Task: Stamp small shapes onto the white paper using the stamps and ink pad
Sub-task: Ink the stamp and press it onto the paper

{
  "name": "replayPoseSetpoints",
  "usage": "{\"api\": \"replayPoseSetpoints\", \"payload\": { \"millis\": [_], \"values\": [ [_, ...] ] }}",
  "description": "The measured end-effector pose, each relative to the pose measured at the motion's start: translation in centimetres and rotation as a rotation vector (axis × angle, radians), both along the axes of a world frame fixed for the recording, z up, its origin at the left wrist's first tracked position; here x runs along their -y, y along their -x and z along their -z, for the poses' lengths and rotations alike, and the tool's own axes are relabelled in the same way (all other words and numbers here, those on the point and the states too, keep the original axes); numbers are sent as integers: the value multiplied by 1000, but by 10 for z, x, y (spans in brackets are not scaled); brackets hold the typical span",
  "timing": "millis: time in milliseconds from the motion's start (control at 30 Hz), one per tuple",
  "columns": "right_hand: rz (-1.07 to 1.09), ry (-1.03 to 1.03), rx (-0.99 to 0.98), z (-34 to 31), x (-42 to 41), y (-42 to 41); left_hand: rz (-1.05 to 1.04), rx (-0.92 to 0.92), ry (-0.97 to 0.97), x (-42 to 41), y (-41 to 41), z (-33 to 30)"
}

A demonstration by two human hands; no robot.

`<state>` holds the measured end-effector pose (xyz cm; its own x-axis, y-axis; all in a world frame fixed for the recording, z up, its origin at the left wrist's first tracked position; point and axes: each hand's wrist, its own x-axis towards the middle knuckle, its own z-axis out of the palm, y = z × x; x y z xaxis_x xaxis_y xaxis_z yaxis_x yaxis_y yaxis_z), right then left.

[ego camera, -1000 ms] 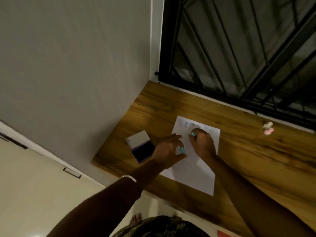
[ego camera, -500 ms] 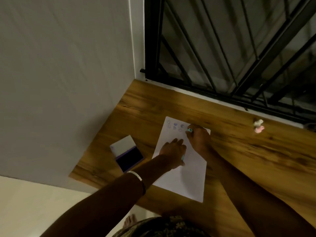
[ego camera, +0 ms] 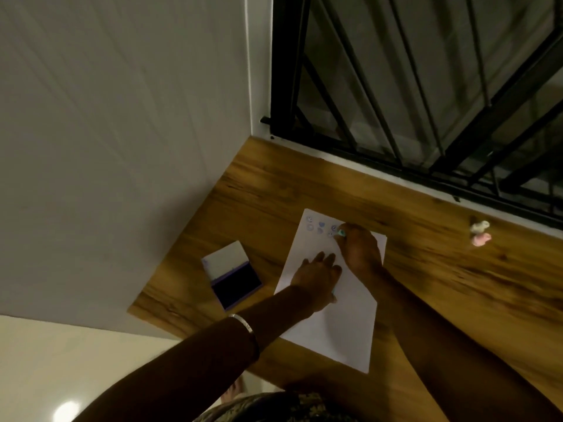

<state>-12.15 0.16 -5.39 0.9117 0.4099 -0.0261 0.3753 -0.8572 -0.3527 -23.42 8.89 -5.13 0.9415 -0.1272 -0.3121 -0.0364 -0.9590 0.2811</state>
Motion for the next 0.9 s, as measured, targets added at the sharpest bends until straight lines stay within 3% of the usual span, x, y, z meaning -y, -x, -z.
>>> {"api": "replayPoseSetpoints", "payload": {
  "millis": [367,567,900],
  "values": [
    [151,-208,57,-9,23,20,-39,15,34,-4,3,-6],
    [184,-311,60,-11,34,49,-105,263,38,-14,11,-7],
    [103,-402,97,-15,29,104,-299,49,388,-30,15,-12]
  ]
}}
